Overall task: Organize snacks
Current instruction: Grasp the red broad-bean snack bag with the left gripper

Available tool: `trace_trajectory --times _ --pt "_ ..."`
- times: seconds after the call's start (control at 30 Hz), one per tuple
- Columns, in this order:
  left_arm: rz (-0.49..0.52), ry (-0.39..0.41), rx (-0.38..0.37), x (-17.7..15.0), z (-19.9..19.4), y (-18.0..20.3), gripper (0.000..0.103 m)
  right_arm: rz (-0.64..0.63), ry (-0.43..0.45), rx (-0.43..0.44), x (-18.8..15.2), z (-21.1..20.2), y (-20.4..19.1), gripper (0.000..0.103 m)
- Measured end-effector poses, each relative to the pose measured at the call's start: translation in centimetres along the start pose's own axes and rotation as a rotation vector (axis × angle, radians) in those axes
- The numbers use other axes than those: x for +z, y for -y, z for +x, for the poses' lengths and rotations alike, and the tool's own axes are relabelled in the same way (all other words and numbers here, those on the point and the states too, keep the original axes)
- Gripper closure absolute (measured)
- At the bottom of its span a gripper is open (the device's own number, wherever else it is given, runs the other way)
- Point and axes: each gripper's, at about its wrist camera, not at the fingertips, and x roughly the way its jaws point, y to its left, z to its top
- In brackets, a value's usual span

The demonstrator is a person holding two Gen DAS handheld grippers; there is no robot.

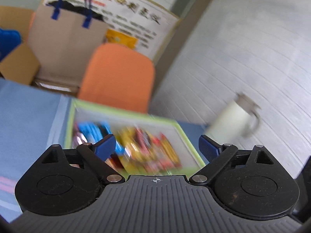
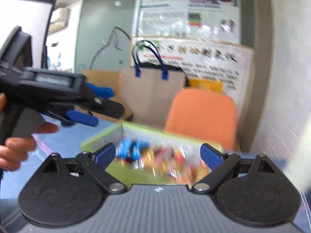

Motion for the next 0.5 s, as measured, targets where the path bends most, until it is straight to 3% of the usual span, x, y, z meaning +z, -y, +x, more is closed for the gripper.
trace_trajectory --times 0.1,0.27,0.4,0.5 --pt "-0.001 -0.108 -0.058 -3.9 0.8 1.8 0.022 0.05 -0.104 -0.061 -4.3 -1.8 -0.7 0.009" --pt "-0.02 -0.317 -0.09 -9.6 5.0 3.9 0.029 0.135 -0.217 -0.035 -10.6 -2.9 -0.9 0.009" --pt "0.029 -0.335 -0.044 -10.5 6.5 5.6 0.03 0.116 -0.237 -0.012 -10.7 -0.5 -0.9 0.009" --pt "0.064 -0.34 -0.016 -10.7 6.9 6.5 0.035 0.133 -0.249 0.057 -11.1 -0.6 -1.1 0.01"
